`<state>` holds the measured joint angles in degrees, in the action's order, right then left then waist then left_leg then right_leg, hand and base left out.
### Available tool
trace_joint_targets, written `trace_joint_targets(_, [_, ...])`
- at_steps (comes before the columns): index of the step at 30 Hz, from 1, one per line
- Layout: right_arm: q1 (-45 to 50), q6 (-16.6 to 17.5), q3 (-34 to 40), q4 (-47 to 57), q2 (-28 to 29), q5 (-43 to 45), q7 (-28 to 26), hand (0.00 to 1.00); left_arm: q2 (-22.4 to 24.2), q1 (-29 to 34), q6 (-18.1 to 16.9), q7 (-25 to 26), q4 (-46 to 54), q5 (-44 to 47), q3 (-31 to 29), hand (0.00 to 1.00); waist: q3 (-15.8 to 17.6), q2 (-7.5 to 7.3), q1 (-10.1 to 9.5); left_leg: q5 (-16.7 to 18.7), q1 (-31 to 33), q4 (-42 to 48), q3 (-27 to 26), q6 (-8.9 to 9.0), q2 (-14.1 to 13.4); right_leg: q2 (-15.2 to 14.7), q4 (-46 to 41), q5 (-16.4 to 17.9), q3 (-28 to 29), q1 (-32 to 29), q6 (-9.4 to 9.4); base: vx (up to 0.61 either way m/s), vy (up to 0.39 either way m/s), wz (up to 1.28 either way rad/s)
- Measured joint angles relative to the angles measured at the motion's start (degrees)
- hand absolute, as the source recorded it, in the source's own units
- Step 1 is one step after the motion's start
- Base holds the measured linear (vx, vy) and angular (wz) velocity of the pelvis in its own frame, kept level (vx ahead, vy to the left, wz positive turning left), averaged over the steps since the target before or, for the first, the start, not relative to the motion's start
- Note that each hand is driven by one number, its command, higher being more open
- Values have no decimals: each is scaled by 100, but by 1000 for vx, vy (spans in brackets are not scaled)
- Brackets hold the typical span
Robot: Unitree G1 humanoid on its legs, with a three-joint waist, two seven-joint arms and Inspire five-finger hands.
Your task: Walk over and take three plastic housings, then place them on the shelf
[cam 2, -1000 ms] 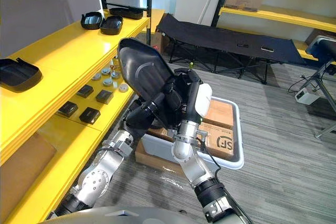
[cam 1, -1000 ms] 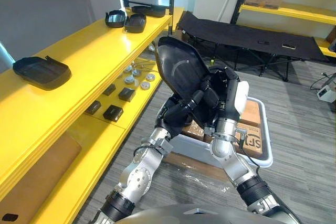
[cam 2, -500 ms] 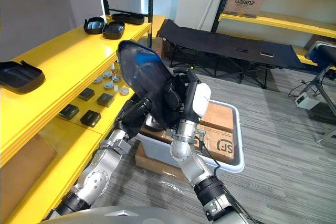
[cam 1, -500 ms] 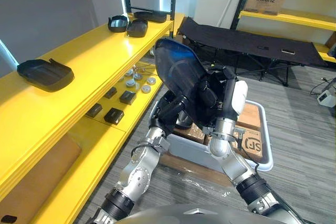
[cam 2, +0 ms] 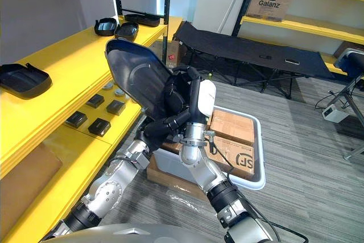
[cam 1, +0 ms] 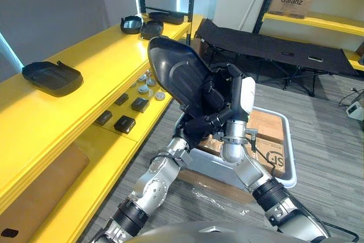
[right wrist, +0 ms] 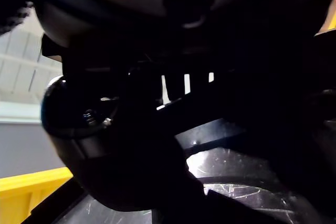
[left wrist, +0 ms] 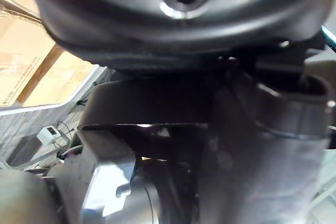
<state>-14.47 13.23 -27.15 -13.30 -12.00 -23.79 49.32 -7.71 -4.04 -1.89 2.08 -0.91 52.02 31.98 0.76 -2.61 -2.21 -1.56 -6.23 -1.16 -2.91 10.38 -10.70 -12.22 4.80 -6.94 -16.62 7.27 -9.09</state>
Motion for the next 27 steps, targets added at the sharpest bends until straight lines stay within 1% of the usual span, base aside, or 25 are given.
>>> trace_joint_targets(1, [0, 0, 0, 0, 0, 0, 0, 0, 0, 0, 0, 0, 0, -22, 1, 100, 1, -2, 0, 0, 0, 0, 0, 0, 0, 0, 0, 0, -1, 3, 0, 0, 0, 0])
trace_joint_targets(2, [0, 2, 2, 0, 0, 1, 0, 0, 0, 0, 0, 0, 0, -52, 4, 0, 4, -6, 0, 0, 0, 0, 0, 0, 0, 0, 0, 0, -2, 29, 0, 0, 0, 0])
trace_joint_targets(5, [0, 3, 6, 0, 0, 6, -10, 0, 0, -1, -15, 42, 0, -64, 32, 0, 13, -15, 0, 0, -6, 0, 1, 0, 0, 0, 0, 0, -5, 38, -1, 0, 0, 0])
trace_joint_targets(8, [-2, 3, 29, 0, 0, 275, -112, 0, 1, -1, -110, 89, 9, -63, 112, 0, 19, -20, 8, 4, -16, 2, -4, 5, 5, 1, -28, 15, -6, 7, 20, 0, 0, 0])
trace_joint_targets(9, [-4, 1, 29, 0, 0, 272, -122, 0, 2, -1, -136, 142, 9, -63, 120, 0, 19, -19, 13, 4, -16, 2, -6, 5, 5, 1, -28, 31, -6, 5, 46, 0, 0, 0])
trace_joint_targets(12, [-6, -58, 57, 0, -12, 210, -161, 0, -3, -1, -284, 383, 10, -193, 186, 0, 20, -17, 18, 9, -20, 2, -8, 12, 5, 1, -29, 32, -7, 4, 46, 0, 0, 0])
trace_joint_targets(16, [-43, -143, 66, 0, -12, 221, -250, 0, -3, 0, -319, 446, 10, -204, 193, 0, 24, -12, 17, 10, -23, 2, -8, 14, 5, 3, -30, 31, -13, 4, 43, 0, 0, 0])
trace_joint_targets(21, [-55, -206, 47, 0, -7, 214, -277, 0, -2, 10, -330, 474, 10, -93, 186, 0, 36, -4, -46, 20, -23, 1, 14, 26, 5, 8, -31, 30, -36, 15, 41, 0, 0, 0])
trace_joint_targets(24, [-44, -215, 41, 0, 0, 208, -270, 0, -2, 22, -330, 471, 11, -90, 176, 0, 123, -3, -75, 28, -23, 0, 24, 36, 4, 8, -31, 51, -46, 21, 70, 0, 0, 0])
trace_joint_targets(25, [1, -214, 41, 0, 18, 195, -267, 0, -2, 63, -329, 459, 11, -90, 176, 100, 157, -11, -71, 32, -23, -7, 25, 40, 4, 9, -31, 59, -47, 16, 78, 0, 0, 0])
trace_joint_targets(27, [126, -201, -4, -1, 64, 166, -248, 0, 1, 233, -329, 353, 17, -73, 142, 100, 165, -21, -55, 36, -24, -9, 21, 43, 3, 10, -32, 71, -47, 8, 95, 0, 0, 0])
